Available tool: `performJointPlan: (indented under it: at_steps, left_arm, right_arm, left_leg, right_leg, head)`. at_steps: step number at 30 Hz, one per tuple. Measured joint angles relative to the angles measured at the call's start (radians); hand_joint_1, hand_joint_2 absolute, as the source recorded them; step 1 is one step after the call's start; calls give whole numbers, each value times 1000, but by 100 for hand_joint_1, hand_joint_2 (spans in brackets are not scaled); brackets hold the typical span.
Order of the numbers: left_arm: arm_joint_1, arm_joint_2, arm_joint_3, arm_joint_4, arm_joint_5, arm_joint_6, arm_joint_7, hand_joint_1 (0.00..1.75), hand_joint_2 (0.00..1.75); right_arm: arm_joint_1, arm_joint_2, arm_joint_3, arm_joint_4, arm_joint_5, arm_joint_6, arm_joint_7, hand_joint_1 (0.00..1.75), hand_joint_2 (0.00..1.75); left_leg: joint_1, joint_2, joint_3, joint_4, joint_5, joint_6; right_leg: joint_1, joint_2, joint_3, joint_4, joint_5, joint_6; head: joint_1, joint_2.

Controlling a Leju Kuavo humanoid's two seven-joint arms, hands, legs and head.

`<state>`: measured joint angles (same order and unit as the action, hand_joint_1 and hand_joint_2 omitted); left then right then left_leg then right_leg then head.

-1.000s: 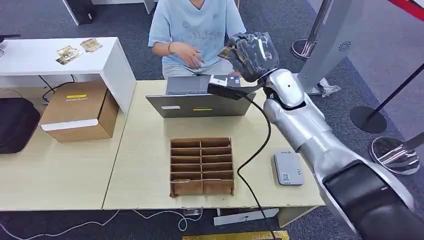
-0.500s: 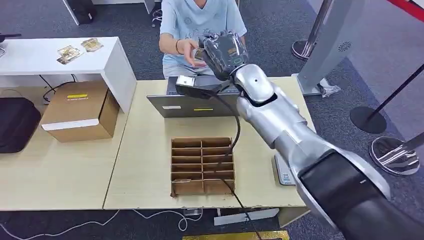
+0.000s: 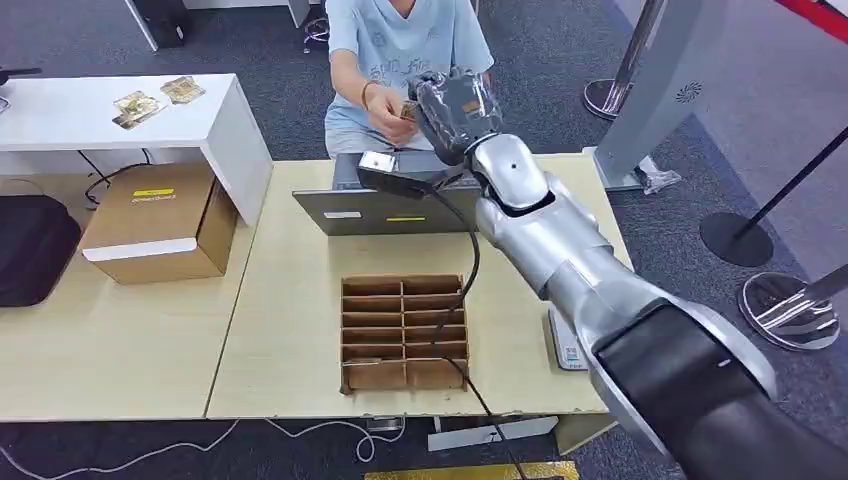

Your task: Pass the card to the sensor for recognition and then transmit it.

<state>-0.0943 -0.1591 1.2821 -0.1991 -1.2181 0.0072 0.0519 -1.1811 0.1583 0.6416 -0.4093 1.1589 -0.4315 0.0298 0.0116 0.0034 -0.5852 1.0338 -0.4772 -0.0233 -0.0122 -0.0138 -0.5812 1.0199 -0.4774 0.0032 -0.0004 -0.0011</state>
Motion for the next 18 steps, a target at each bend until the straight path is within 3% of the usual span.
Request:
performJointPlan:
  at_steps: [7,8,18]
  left_arm:
    - [-1,0,-1,0,0,2,0,0,175]
    - [-2,0,-1,0,0,2,0,0,175]
    - [-2,-5,-1,0,9,6,1,0,175]
  right_arm:
    - [11,8,-37,10,-5,-23,-19,175,175]
    - [14,9,-42,11,-5,-25,-21,0,175]
    - [33,19,-94,18,-23,-33,-54,0,175]
  left_leg:
    - [0,0,0,0,0,0]
    - [0,0,0,0,0,0]
    - [0,0,0,0,0,0]
  right_leg:
    - [0,0,0,0,0,0]
    - [0,0,0,0,0,0]
    - [0,0,0,0,0,0]
  head:
    - [0,0]
    - [0,0]
    - [0,0]
